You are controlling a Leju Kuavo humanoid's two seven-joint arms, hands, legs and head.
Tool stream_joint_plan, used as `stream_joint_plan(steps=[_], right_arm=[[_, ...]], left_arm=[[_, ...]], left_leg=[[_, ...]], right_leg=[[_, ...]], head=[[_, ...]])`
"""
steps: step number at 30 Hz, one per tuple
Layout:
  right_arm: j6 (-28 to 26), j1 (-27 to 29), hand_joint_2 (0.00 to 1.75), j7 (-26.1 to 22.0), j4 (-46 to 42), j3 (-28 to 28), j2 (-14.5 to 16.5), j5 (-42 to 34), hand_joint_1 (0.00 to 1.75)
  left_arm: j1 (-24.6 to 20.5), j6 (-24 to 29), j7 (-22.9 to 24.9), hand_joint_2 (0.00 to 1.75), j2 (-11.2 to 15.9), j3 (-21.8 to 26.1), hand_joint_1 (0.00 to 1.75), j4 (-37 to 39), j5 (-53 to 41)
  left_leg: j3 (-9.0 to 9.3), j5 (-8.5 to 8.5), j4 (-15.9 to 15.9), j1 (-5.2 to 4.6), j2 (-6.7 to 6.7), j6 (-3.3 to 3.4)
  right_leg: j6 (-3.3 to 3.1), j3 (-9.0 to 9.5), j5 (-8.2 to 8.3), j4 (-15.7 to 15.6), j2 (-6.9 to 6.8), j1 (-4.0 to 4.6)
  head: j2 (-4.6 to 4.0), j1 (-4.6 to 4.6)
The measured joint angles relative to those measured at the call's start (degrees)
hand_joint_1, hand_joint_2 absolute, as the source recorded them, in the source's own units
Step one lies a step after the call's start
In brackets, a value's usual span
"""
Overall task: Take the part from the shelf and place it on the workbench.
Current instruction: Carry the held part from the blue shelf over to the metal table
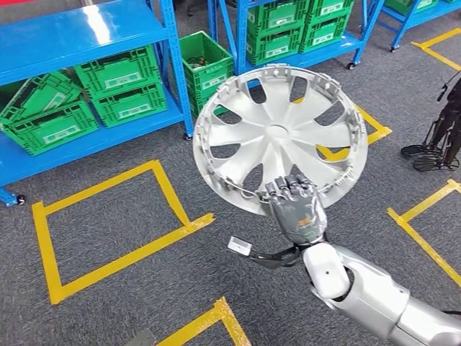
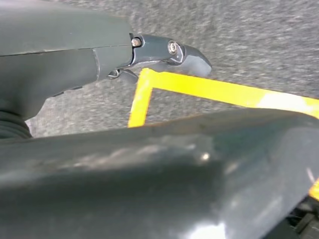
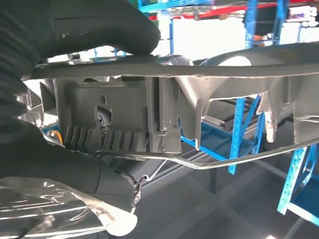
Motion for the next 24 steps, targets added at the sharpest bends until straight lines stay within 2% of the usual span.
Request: stream_joint_plan(steps=[1,2,3,4,5,6,7,8,9,10,11,13,15,17,18,19,20,21,22,24], right_arm=[[0.26,0.24,1.75,0.01,-0.72,-0.10,-0.78,-0.01,1.75],[0.47,0.44,1.75,0.01,-1.36,-0.14,-1.43,0.01,1.75],[0.61,0.67,1.75,0.01,-1.92,-0.16,-1.97,0.03,1.75],[0.69,0.92,1.75,0.01,-2.36,-0.17,-2.39,0.05,1.75],[0.78,1.13,1.75,0.01,-2.73,-0.18,-2.75,0.05,1.75],[0.87,1.26,1.75,0.01,-3.05,-0.19,-3.07,0.04,1.75],[0.95,1.32,1.75,0.01,-3.35,-0.24,-3.36,0.02,1.75],[1.01,1.31,1.75,0.01,-3.63,-0.34,-3.62,0.00,1.75],[1.05,1.28,1.75,0.01,-3.92,-0.48,-3.79,0.00,1.75],[1.07,1.28,1.75,0.01,-4.17,-0.61,-3.87,0.03,1.75],[1.10,1.32,1.75,0.01,-4.38,-0.72,-3.95,0.05,1.75],[1.21,1.53,1.75,0.01,-4.76,-0.91,-4.21,0.07,1.75],[1.31,1.69,1.75,0.01,-5.06,-1.23,-4.47,0.01,1.75],[1.35,1.82,1.75,0.01,-5.21,-1.42,-4.56,0.02,1.75],[1.38,1.89,1.75,0.01,-5.23,-1.43,-4.56,0.04,1.75],[1.40,1.97,1.75,0.01,-5.23,-1.40,-4.56,0.06,1.75],[1.43,2.05,1.75,0.01,-5.22,-1.40,-4.56,0.06,1.75],[1.47,2.14,1.75,0.01,-5.22,-1.39,-4.56,0.05,1.75],[1.51,2.20,1.75,0.01,-5.21,-1.39,-4.56,0.04,1.75],[1.56,2.19,1.75,0.01,-5.21,-1.38,-4.49,0.04,1.75]], left_arm=[[0.25,0.27,-0.11,0.00,-0.12,-0.07,0.00,0.01,-0.14],[0.55,0.47,-0.17,0.00,-0.28,-0.11,0.00,0.03,-0.25],[0.82,0.61,-0.17,0.00,-0.40,-0.13,0.00,0.07,-0.33],[0.99,0.68,-0.17,0.00,-0.53,-0.15,0.00,0.10,-0.41],[1.08,0.73,-0.17,0.00,-0.67,-0.18,0.00,0.13,-0.42],[1.10,0.77,-0.17,0.00,-0.81,-0.20,0.00,0.15,-0.43],[1.08,0.79,-0.17,0.00,-0.94,-0.24,0.00,0.15,-0.43],[1.07,0.82,-0.17,0.00,-1.00,-0.27,0.00,0.15,-0.43],[1.07,0.85,-0.17,0.00,-1.04,-0.32,0.00,0.15,-0.43],[1.08,0.87,-0.17,0.00,-1.04,-0.37,0.00,0.16,-0.43],[1.09,0.88,-0.17,0.00,-1.04,-0.42,0.00,0.16,-0.44],[1.05,0.89,-0.15,0.00,-1.08,-0.53,0.00,0.16,-0.56],[1.03,0.89,-0.02,0.00,-1.12,-0.60,0.00,0.18,-0.85],[1.18,0.89,0.16,0.00,-1.23,-0.64,0.00,0.24,-1.06],[1.33,0.87,0.26,0.00,-1.30,-0.65,0.00,0.29,-1.09],[1.46,0.84,0.35,0.00,-1.36,-0.67,0.00,0.33,-1.12],[1.55,0.82,0.49,0.00,-1.42,-0.68,0.00,0.36,-1.13],[1.57,0.81,0.70,0.00,-1.48,-0.71,0.00,0.38,-1.13],[1.55,0.80,0.91,0.00,-1.53,-0.73,0.00,0.38,-1.13],[1.49,0.81,1.39,0.00,-1.63,-0.77,0.00,0.39,-1.13]], left_leg=[[0.07,0.06,-0.12,0.00,0.65,0.12],[0.08,0.03,-0.13,-0.02,1.36,0.22],[0.09,-0.02,-0.10,-0.03,2.15,0.26],[0.13,-0.08,-0.08,-0.03,2.92,0.26],[0.17,-0.15,-0.03,0.00,3.64,0.22],[0.22,-0.26,0.06,0.05,4.28,0.09],[0.28,-0.43,0.24,0.11,4.86,-0.13],[0.28,-0.65,0.47,0.03,5.38,-0.45],[0.25,-0.86,0.77,-0.08,5.87,-0.79],[0.26,-1.00,0.98,-0.24,6.33,-1.09],[0.31,-1.06,1.07,-0.40,6.80,-1.32],[0.53,-1.25,1.12,-0.31,7.37,-1.75],[-0.08,-3.10,3.24,-0.02,5.53,-2.20],[-2.56,-6.76,9.62,0.12,2.95,-2.37],[-4.14,-8.38,13.39,0.12,2.44,-2.34],[-5.31,-9.15,16.09,0.10,2.24,-2.27],[-5.82,-8.97,17.19,0.08,2.14,-2.12],[-5.31,-7.61,15.95,0.04,1.97,-1.87],[-4.08,-5.63,13.10,-0.02,1.57,-1.54],[-0.95,-2.24,5.95,-0.03,-0.76,-0.80]], right_leg=[[0.24,-1.38,-1.66,2.89,-1.77,0.02],[0.50,-3.10,-3.44,6.66,-2.87,-0.02],[0.75,-4.79,-4.72,10.25,-3.34,-0.13],[1.01,-5.87,-5.14,12.53,-3.57,-0.28],[1.28,-5.99,-4.52,12.81,-3.80,-0.46],[1.52,-4.90,-2.93,10.73,-4.19,-0.65],[1.73,-2.88,-0.91,6.87,-5.06,-0.79],[1.84,-0.65,0.43,2.89,-6.29,-0.66],[1.63,1.06,1.33,-0.23,-7.11,-0.55],[1.30,2.01,1.56,-1.98,-7.59,-0.40],[0.85,2.23,1.33,-2.35,-7.44,-0.21],[-0.02,2.08,1.57,-2.37,-6.20,-0.35],[-0.83,2.11,1.82,-2.47,-5.12,-0.55],[-1.41,2.12,1.96,-2.51,-3.96,-0.62],[-1.54,2.12,1.99,-2.51,-3.28,-0.55],[-1.58,2.12,2.01,-2.50,-2.57,-0.47],[-1.61,2.13,2.03,-2.50,-1.83,-0.38],[-1.60,2.15,2.06,-2.48,-1.06,-0.32],[-1.57,2.18,2.09,-2.47,-0.34,-0.27],[-1.39,2.08,2.20,-2.37,1.03,-0.27]], head=[[0.00,0.17],[0.00,0.33],[0.00,0.36],[0.00,0.35],[0.00,0.36],[0.00,0.36],[0.00,0.36],[0.00,0.41],[0.00,0.45],[0.00,0.44],[0.00,0.42],[0.00,0.35],[0.00,0.26],[0.00,0.06],[0.00,-0.01],[0.00,-0.03],[0.00,-0.03],[0.00,-0.03],[0.00,-0.04],[0.00,0.01]])
